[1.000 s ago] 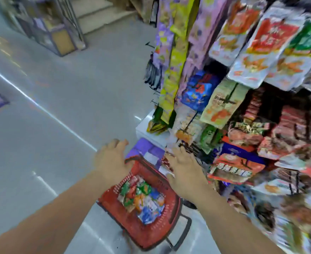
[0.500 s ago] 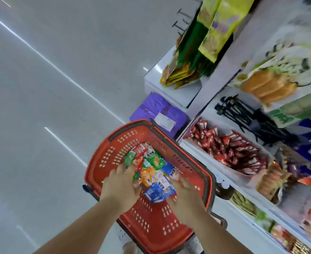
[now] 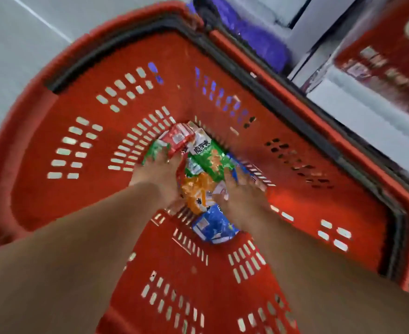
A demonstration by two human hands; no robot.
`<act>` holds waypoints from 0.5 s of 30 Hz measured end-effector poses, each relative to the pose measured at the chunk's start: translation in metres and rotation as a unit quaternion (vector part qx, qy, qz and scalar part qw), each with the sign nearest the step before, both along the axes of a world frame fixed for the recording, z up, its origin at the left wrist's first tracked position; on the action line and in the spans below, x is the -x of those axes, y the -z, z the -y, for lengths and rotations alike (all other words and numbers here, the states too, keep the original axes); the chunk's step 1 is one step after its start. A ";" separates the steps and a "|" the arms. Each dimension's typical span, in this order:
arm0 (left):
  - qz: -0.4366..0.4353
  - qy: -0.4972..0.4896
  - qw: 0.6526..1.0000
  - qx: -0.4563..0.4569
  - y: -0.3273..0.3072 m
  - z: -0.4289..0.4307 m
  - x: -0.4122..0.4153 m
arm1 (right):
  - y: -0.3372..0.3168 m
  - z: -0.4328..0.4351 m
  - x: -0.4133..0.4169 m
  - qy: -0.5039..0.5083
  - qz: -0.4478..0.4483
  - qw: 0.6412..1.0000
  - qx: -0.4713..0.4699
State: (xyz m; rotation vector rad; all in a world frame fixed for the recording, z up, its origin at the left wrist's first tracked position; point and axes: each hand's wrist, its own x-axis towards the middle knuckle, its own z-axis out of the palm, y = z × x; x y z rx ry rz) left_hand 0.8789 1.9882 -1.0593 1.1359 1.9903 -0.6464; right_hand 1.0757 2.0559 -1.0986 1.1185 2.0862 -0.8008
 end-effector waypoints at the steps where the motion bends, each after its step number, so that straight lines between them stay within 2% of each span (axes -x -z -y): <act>1: -0.002 0.009 1.000 0.002 0.013 -0.003 0.006 | 0.013 0.000 0.003 0.024 -0.004 1.000 0.005; 6: -0.011 -0.018 1.000 -0.003 0.069 0.002 0.030 | 0.061 0.008 0.009 0.087 0.035 0.996 -0.008; 8: 0.007 -0.020 1.000 0.017 0.085 0.012 0.031 | 0.062 0.015 0.014 0.118 0.054 0.992 -0.008; 10: 0.046 -0.074 0.996 0.021 0.091 0.019 0.025 | 0.056 0.024 0.024 0.160 0.045 0.986 -0.011; 12: 0.073 -0.116 0.991 -0.005 0.091 0.022 0.016 | 0.049 0.034 0.031 0.195 0.037 0.980 0.001; 15: 0.069 -0.105 0.990 -0.068 0.082 0.019 0.008 | 0.041 0.043 0.033 0.224 0.027 0.974 0.008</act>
